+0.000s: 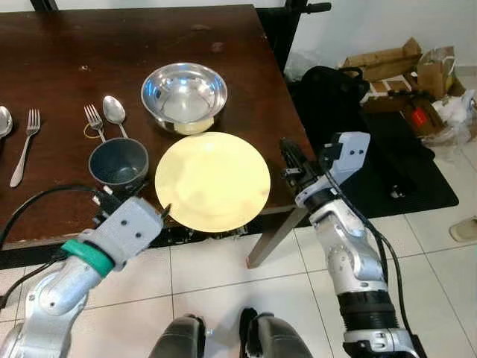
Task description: Setting the table
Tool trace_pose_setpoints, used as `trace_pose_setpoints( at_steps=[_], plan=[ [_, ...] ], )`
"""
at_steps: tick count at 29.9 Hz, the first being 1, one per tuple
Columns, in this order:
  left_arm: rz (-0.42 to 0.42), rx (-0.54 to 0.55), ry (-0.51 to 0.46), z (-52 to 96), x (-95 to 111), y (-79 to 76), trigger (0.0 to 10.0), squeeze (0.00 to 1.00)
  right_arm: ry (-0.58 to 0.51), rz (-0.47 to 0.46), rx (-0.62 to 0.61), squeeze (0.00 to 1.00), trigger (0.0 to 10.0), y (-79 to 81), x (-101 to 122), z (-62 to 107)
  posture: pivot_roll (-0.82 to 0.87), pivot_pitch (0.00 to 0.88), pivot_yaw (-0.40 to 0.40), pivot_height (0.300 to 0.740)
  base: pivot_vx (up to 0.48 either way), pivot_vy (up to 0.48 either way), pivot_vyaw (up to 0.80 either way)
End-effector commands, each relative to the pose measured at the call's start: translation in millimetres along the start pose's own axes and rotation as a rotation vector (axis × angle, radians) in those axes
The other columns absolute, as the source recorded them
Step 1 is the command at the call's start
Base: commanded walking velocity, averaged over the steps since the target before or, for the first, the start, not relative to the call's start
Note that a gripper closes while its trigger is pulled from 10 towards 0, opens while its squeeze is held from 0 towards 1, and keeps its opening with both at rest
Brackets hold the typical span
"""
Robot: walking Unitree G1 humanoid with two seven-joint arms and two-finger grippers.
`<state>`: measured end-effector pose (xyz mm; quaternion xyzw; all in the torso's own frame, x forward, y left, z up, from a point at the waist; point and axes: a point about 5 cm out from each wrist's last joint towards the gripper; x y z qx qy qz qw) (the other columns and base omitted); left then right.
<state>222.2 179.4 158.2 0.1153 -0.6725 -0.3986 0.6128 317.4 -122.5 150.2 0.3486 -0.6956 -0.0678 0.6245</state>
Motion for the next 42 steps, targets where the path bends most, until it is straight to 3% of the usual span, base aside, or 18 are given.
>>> trace_pose_setpoints(
  at_steps=[1,5,20,28,36,40,42],
  plan=[
    [0.143,-0.057,0.071,-2.5,-12.2,-7.5,10.0,0.0,0.016,0.004,-0.022,0.0,10.0,-3.8,-2.5,3.9,0.11,0.116,-0.026,0.74,0.0,0.0,0.0],
    [0.234,-0.058,0.115,-9.9,-23.7,-6.6,10.0,0.0,0.013,0.006,-0.024,0.0,10.0,-4.0,-1.6,4.5,0.11,0.117,-0.023,0.74,0.0,0.0,0.0],
    [0.266,0.004,0.173,-11.4,-32.4,-1.1,10.0,0.0,0.015,0.005,-0.025,0.0,10.0,-3.7,-2.4,5.3,0.11,0.122,-0.025,0.74,0.0,0.0,0.0],
    [0.227,0.124,0.259,-0.1,-43.1,3.8,10.0,0.0,0.023,0.001,-0.016,0.0,10.0,-2.1,-5.0,4.1,0.12,0.109,-0.027,0.74,0.0,0.0,0.0],
    [0.21,0.117,0.246,3.1,-41.6,6.6,10.0,0.0,0.026,0.006,-0.008,0.0,10.0,-2.4,-3.8,2.0,0.13,0.1,-0.026,0.74,0.0,0.0,0.0],
    [0.235,0.072,0.248,19.2,-32.8,-3.7,10.0,0.0,0.022,0.007,-0.01,0.0,10.0,-2.5,-3.3,2.6,0.13,0.108,-0.021,0.74,0.0,0.0,0.0],
    [0.303,0.035,0.275,32.2,-33.2,-14.9,10.0,0.0,0.025,0.005,-0.014,0.0,10.0,-2.9,-5.0,3.9,0.13,0.11,-0.018,0.74,0.0,0.0,0.0]
  ],
)
Point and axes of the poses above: a point about 5 cm out from each wrist's last joint towards the gripper, its own z axis pointing back from the gripper into the wrist, its own x axis along the axis of the wrist's last joint, y = z × x, and after that the axes turned 15 degrees about -z, right-handed
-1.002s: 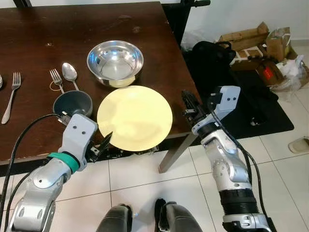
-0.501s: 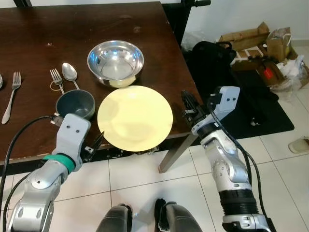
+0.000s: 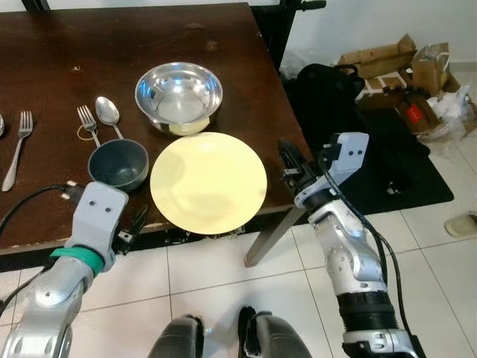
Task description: Setting the table
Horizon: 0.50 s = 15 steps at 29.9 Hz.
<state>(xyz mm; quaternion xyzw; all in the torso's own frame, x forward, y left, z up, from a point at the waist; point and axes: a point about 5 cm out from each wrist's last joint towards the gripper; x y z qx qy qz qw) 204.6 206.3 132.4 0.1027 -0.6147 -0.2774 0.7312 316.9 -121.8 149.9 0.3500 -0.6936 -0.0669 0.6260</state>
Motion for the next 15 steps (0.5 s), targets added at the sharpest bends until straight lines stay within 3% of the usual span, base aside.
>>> trace_pose_setpoints(
  at_steps=[1,3,7,9,12,14,15],
  plan=[
    [0.049,-0.042,0.033,7.3,-4.8,-8.0,10.0,0.0,0.019,0.007,-0.015,0.0,10.0,-3.5,-4.3,3.6,0.13,0.11,-0.018,0.74,0.0,0.0,0.0],
    [0.102,-0.054,0.066,16.3,-11.7,-11.4,10.0,0.0,0.022,0.005,-0.016,0.0,10.0,-3.4,-5.4,4.4,0.14,0.116,-0.02,0.74,0.0,0.0,0.0],
    [0.107,0.015,0.118,28.5,-20.1,-2.6,10.0,0.0,0.029,0.004,-0.011,0.0,10.0,-3.1,-6.1,4.0,0.15,0.121,-0.022,0.74,0.0,0.0,0.0],
    [0.065,0.091,0.129,31.1,-21.2,5.7,10.0,0.0,0.032,0.004,-0.009,0.0,10.0,-3.1,-6.5,3.1,0.15,0.123,-0.022,0.74,0.0,0.0,0.0],
    [0.065,0.091,0.129,31.1,-21.2,5.7,10.0,0.0,0.032,0.004,-0.009,0.0,10.0,-3.1,-6.5,3.1,0.15,0.123,-0.022,0.74,0.0,0.0,0.0],
    [0.034,0.155,0.13,30.0,-20.5,12.6,10.0,0.0,0.033,0.003,-0.008,0.0,10.0,-2.6,-6.7,2.0,0.16,0.124,-0.021,0.74,0.0,0.0,0.0],
    [-0.013,0.231,0.11,25.5,-17.1,23.7,10.0,0.0,0.032,0.001,-0.005,0.0,10.0,-1.6,-6.9,0.8,0.16,0.124,-0.021,0.74,0.0,0.0,0.0]
  ],
)
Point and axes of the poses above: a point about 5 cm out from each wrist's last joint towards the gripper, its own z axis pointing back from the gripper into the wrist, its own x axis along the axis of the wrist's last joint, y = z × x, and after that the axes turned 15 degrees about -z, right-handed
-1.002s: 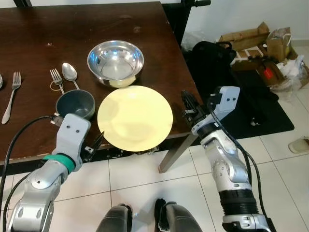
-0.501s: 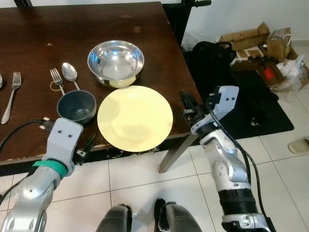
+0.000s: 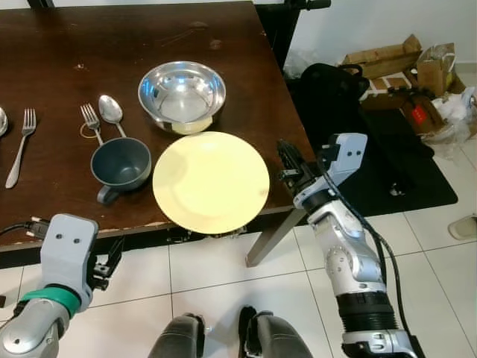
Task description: Setting the table
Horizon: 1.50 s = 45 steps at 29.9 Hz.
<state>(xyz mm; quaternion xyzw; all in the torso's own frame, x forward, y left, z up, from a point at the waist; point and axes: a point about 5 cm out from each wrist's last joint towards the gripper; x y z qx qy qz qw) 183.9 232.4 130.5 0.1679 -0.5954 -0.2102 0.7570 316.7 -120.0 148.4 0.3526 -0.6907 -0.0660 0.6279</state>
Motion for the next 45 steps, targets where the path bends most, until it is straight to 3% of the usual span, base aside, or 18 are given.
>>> trace_pose_setpoints(
  at_steps=[1,4,5,8,10,13,17,20,23,30,33,34,36,38,39,41,42,45],
  plan=[
    [-0.053,0.111,-0.022,-4.8,4.2,16.2,10.0,0.0,0.024,0.004,-0.006,0.0,10.0,-1.5,-5.0,0.3,0.15,0.125,-0.019,0.74,0.0,0.0,0.0],
    [-0.061,0.133,-0.033,-7.6,6.9,20.7,10.0,0.0,0.023,0.003,-0.005,0.0,10.0,-1.0,-5.2,-0.1,0.15,0.125,-0.019,0.74,0.0,0.0,0.0],
    [-0.055,0.117,-0.049,-9.7,10.5,23.4,10.0,0.08,0.022,0.004,-0.008,0.0,10.0,-1.9,-4.8,1.0,0.15,0.127,-0.014,0.74,0.0,0.0,0.0],
    [-0.042,0.095,-0.059,-11.4,13.8,26.4,10.0,0.08,0.02,0.004,-0.016,0.0,10.0,-3.8,-4.4,3.0,0.15,0.127,-0.014,0.74,0.0,0.0,0.0],
    [-0.045,0.099,-0.062,-13.0,14.7,29.3,10.0,0.01,0.019,0.003,-0.019,0.0,10.0,-4.3,-4.4,3.5,0.15,0.128,-0.013,0.74,0.0,0.0,0.0],
    [-0.018,0.091,-0.053,-18.0,13.6,31.7,10.0,0.0,0.018,0.001,-0.021,0.0,10.0,-3.9,-5.0,3.2,0.15,0.129,-0.016,0.74,0.0,0.0,0.0],
    [0.007,0.077,-0.048,-21.6,12.9,31.3,10.0,0.0,0.018,0.0,-0.02,0.0,10.0,-3.2,-5.4,2.7,0.15,0.13,-0.02,0.74,0.0,0.0,0.0],
    [0.107,-0.003,-0.034,-33.9,11.8,24.7,10.0,0.0,0.017,0.004,-0.015,0.0,10.0,-2.6,-3.8,1.9,0.14,0.128,-0.023,0.74,0.0,0.0,0.0],
    [0.134,-0.026,-0.025,-35.4,11.0,22.2,10.0,0.0,0.013,0.008,-0.021,0.0,10.0,-4.6,-1.4,3.0,0.13,0.133,-0.024,0.74,0.0,0.0,0.0],
    [0.133,-0.047,-0.041,-38.8,12.4,20.6,10.0,0.0,0.013,0.008,-0.024,0.0,10.0,-4.3,-1.8,3.6,0.13,0.134,-0.029,0.74,0.0,0.0,0.0],
    [0.114,-0.056,-0.061,-42.3,14.6,20.9,9.5,0.0,0.014,0.006,-0.02,0.0,10.0,-2.8,-2.4,3.0,0.12,0.134,-0.03,0.74,0.0,0.0,0.0],
    [0.106,-0.058,-0.068,-43.9,15.1,21.6,7.1,0.0,0.014,0.006,-0.019,0.0,10.0,-2.7,-2.3,2.7,0.12,0.134,-0.031,0.74,0.0,0.0,0.0],
    [0.106,-0.058,-0.068,-43.9,15.1,21.6,7.1,0.0,0.014,0.006,-0.019,0.0,10.0,-2.7,-2.3,2.7,0.12,0.134,-0.031,0.74,0.0,0.0,0.0],
    [0.093,-0.059,-0.077,-47.5,15.6,24.4,3.1,0.0,0.013,0.007,-0.02,0.0,10.0,-3.1,-1.7,2.7,0.12,0.132,-0.031,0.74,0.0,0.0,0.0],
    [0.092,-0.06,-0.082,-48.7,15.9,25.0,1.9,0.0,0.013,0.008,-0.02,0.0,10.0,-3.3,-1.6,2.7,0.12,0.13,-0.032,0.74,0.0,0.0,0.0],
    [0.092,-0.061,-0.085,-49.4,16.0,25.2,1.9,0.0,0.013,0.008,-0.021,0.0,10.0,-3.5,-1.5,2.8,0.12,0.13,-0.032,0.74,0.0,0.0,0.0],
    [0.092,-0.066,-0.087,-50.0,16.1,24.9,0.0,0.0,0.013,0.008,-0.021,0.0,10.0,-3.6,-1.5,2.8,0.12,0.128,-0.032,0.74,0.0,0.0,0.0],
    [0.085,-0.067,-0.098,-51.3,16.6,24.1,0.0,0.0,0.014,0.01,-0.019,0.0,10.0,-3.7,-1.5,3.0,0.12,0.124,-0.034,0.74,0.0,0.0,0.0]
  ],
)
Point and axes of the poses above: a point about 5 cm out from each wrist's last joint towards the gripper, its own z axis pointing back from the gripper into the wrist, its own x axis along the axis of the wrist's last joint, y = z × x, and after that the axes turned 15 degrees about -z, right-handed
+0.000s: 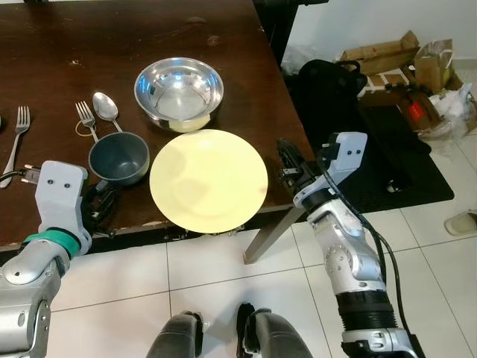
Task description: Setting the table
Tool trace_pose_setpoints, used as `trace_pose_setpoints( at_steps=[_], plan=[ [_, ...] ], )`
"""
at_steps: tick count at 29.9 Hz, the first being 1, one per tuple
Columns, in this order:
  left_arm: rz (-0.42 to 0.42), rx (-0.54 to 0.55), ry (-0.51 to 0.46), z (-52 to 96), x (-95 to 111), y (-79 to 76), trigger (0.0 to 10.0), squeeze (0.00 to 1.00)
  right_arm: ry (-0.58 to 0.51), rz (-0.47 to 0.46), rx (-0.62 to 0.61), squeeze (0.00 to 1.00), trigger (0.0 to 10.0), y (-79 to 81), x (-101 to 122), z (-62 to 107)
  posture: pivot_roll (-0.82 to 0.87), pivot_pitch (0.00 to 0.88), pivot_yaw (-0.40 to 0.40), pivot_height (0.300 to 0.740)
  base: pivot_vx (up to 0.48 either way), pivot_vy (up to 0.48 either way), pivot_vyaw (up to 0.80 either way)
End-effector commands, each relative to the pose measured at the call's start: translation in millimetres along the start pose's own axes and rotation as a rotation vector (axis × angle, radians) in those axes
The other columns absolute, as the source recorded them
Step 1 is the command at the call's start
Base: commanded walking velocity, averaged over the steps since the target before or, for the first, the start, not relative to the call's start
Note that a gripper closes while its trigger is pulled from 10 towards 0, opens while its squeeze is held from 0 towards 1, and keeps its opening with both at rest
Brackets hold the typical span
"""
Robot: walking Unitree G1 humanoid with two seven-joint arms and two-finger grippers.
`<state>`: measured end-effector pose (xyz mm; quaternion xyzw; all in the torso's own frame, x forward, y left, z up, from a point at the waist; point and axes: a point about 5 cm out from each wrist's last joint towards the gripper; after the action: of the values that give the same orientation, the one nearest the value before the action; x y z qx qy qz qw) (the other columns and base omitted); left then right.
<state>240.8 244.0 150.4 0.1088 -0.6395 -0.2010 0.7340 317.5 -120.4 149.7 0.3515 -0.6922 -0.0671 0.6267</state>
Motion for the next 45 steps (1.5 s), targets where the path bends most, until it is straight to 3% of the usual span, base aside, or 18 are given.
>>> trace_pose_setpoints(
  at_steps=[1,18,19,20,21,22,23,25,29,31,34,36,40,45],
  plan=[
    [-0.007,-0.013,0.017,-0.3,-5.7,-2.3,0.0,0.0,0.018,0.009,-0.017,0.0,10.0,-3.8,-2.7,3.9,0.12,0.124,-0.034,0.74,0.0,0.0,0.0],
    [-0.088,0.033,-0.047,-2.1,3.2,-9.6,0.0,0.0,0.013,0.018,-0.023,0.0,10.0,-5.4,-0.7,3.3,0.13,0.108,-0.032,0.74,0.0,0.0,0.0],
    [-0.095,0.067,-0.067,-1.1,11.2,-9.6,2.2,0.0,0.0,0.025,-0.039,0.0,10.0,-7.0,1.5,2.9,0.13,0.108,-0.032,0.74,0.0,0.0,0.0],
    [-0.085,0.099,-0.092,-0.5,21.8,-10.4,9.0,0.0,-0.019,0.033,-0.054,0.0,10.0,-8.0,4.9,1.9,0.13,0.107,-0.031,0.74,0.0,0.0,0.0],
    [-0.085,0.099,-0.092,-0.5,21.8,-10.4,9.0,0.0,-0.019,0.033,-0.054,0.0,10.0,-8.0,4.9,1.9,0.13,0.107,-0.031,0.74,0.0,0.0,0.0],
    [-0.072,0.135,-0.121,-0.3,33.2,-10.7,10.0,0.0,-0.039,0.046,-0.067,0.0,10.0,-8.0,9.2,0.4,0.13,0.107,-0.031,0.74,0.0,0.0,0.0],
    [-0.072,0.135,-0.121,-0.3,33.2,-10.7,10.0,0.0,-0.039,0.046,-0.067,0.0,10.0,-8.0,9.2,0.4,0.13,0.107,-0.031,0.74,0.0,0.0,0.0],
    [-0.024,0.207,-0.184,-1.9,56.1,-11.8,10.0,0.0,-0.077,0.097,-0.073,0.0,10.0,-4.8,18.1,-3.1,0.13,0.104,-0.031,0.74,0.0,0.0,0.0],
    [0.011,0.242,-0.222,-3.4,68.4,-11.3,10.0,0.0,-0.098,0.109,-0.065,0.0,10.0,-1.1,23.5,-5.2,0.13,0.099,-0.039,0.74,0.0,0.0,0.0],
    [0.067,0.275,-0.307,-8.7,94.0,-9.1,10.0,0.0,-0.147,0.114,-0.047,0.0,10.0,6.6,36.7,-9.5,0.13,0.09,-0.049,0.74,0.0,0.0,0.0],
    [0.08,0.279,-0.351,-19.0,108.0,-7.2,10.0,0.0,-0.195,0.119,-0.045,0.0,10.0,9.6,49.6,-13.6,0.13,0.078,-0.048,0.74,0.0,0.0,0.0],
    [0.08,0.279,-0.351,-19.0,108.0,-7.2,10.0,0.0,-0.195,0.119,-0.045,0.0,10.0,9.6,49.6,-13.6,0.13,0.078,-0.048,0.74,0.0,0.0,0.0],
    [0.052,0.297,-0.342,-37.6,107.4,-7.7,10.0,0.0,-0.236,0.121,-0.065,0.0,10.0,7.8,57.8,-16.3,0.13,0.061,-0.052,0.74,0.0,0.0,0.0],
    [0.038,0.297,-0.328,-46.5,104.2,-8.3,10.0,0.0,-0.249,0.123,-0.082,0.0,10.0,6.0,58.3,-16.5,0.13,0.057,-0.051,0.74,0.0,0.0,0.0]
  ],
)
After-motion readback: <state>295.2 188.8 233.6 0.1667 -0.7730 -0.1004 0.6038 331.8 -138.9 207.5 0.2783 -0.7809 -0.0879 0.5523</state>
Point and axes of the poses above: a point about 5 cm out from each wrist's last joint towards the gripper, its own z axis pointing back from the gripper into the wrist, its own x axis along the axis of the wrist's last joint, y = z × x, and after that the axes turned 15 degrees about -z, right-handed
